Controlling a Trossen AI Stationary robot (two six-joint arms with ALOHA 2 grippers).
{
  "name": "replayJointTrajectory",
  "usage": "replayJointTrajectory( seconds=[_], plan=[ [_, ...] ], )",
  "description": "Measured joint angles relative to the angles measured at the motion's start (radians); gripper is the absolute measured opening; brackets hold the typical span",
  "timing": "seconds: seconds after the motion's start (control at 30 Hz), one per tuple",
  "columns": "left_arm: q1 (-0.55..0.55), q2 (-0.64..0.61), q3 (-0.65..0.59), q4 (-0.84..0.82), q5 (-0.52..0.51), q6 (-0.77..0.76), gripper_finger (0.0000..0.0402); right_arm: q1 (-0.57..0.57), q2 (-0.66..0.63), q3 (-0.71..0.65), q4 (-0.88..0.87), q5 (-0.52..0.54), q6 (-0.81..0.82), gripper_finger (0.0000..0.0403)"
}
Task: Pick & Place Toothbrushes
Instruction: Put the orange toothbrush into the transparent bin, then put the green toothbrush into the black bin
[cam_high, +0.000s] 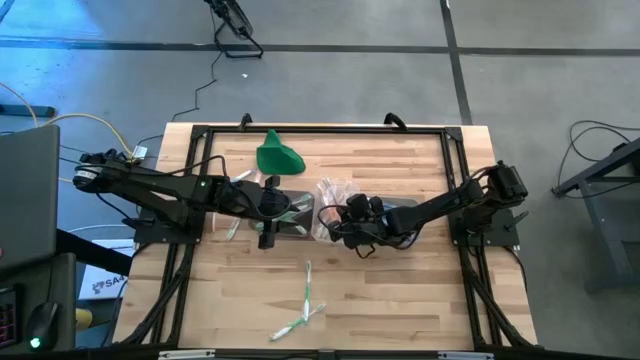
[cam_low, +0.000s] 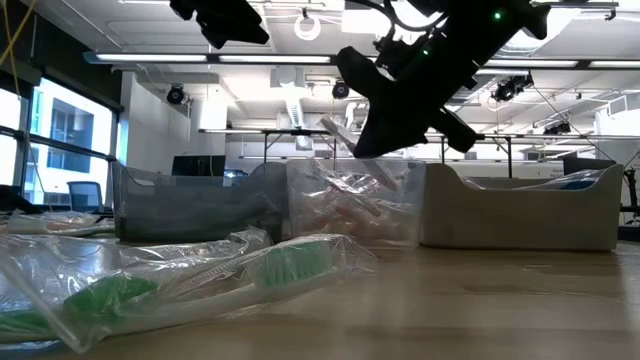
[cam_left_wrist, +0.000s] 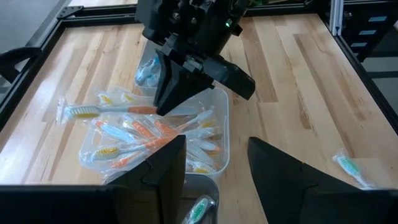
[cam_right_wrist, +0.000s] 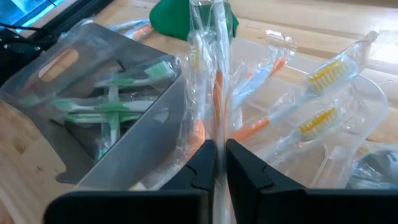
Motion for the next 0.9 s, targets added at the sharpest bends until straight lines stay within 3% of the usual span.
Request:
replayJointTrajectory(
  seconds=[0.27, 0.4, 0.57, 0.9],
  plan=[
    [0.000, 0.000, 0.000, -0.002, 0.000, 0.000, 0.0167, 0.000, 0.000, 0.000, -0.001, -0.025, -0.007, 0.0133],
    [0.000, 0.000, 0.000, -0.010, 0.000, -0.001, 0.0167, 0.001, 0.000, 0.000, -0.001, -0.024, -0.006, 0.0164],
    [0.000, 0.000, 0.000, -0.029, 0.001, -0.006, 0.0167, 0.001, -0.005, 0.000, -0.002, -0.026, -0.018, 0.0151],
    [0.000, 0.000, 0.000, -0.037, 0.001, -0.006, 0.0167, 0.013, -0.102, 0.001, 0.007, -0.094, -0.154, 0.0072]
  ],
)
